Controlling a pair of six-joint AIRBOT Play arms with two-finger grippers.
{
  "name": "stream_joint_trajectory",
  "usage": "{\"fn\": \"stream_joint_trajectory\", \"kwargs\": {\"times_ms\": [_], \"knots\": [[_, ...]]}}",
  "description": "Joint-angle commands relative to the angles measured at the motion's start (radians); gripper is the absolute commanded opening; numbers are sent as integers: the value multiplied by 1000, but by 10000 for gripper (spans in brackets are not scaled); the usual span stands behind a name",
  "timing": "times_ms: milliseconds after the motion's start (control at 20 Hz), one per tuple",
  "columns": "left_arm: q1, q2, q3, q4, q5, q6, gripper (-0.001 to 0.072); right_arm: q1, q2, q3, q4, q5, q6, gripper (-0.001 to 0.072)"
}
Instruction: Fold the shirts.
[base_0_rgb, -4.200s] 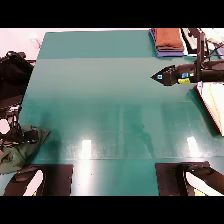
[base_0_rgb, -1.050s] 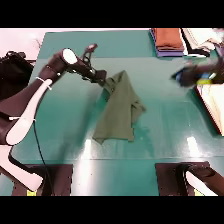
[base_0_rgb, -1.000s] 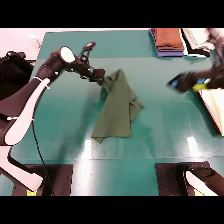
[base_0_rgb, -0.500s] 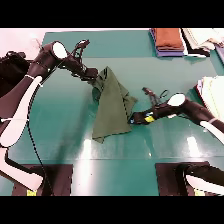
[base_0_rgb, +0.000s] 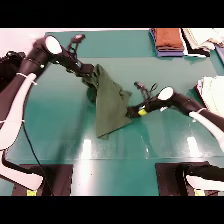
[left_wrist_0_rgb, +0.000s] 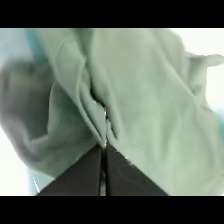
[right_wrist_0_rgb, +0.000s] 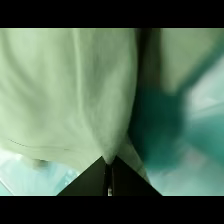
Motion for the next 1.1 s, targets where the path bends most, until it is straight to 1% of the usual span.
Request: {"fn": "stream_joint_trajectory", "kwargs": {"times_ms": [0, 100, 250, 400, 600, 700, 850, 950, 1050], "knots": [[70, 106, 51, 18, -5, -3, 22, -152, 140, 117, -160, 126, 15, 16], [114, 212, 66, 18, 0, 0, 22, -266, 246, 213, -223, 192, 16, 16], [127, 375, 66, 44, 10, 27, 22, -423, 382, 373, -237, 262, 15, 16], [127, 547, 66, 43, 12, 27, 22, -543, 489, 525, -248, 307, 15, 16], [127, 765, 66, 43, 16, 26, 22, -680, 575, 689, -251, 367, 15, 16], [127, 850, 66, 44, 47, 26, 22, -732, 589, 756, -251, 397, 15, 16], [127, 916, 66, 68, 109, 26, 21, -771, 586, 795, -251, 420, 19, 16], [127, 895, 55, 93, 74, 26, 21, -770, 558, 757, -243, 444, 47, 15], [127, 813, 42, 98, -28, 27, 21, -761, 508, 681, -244, 508, 80, 15]]}}
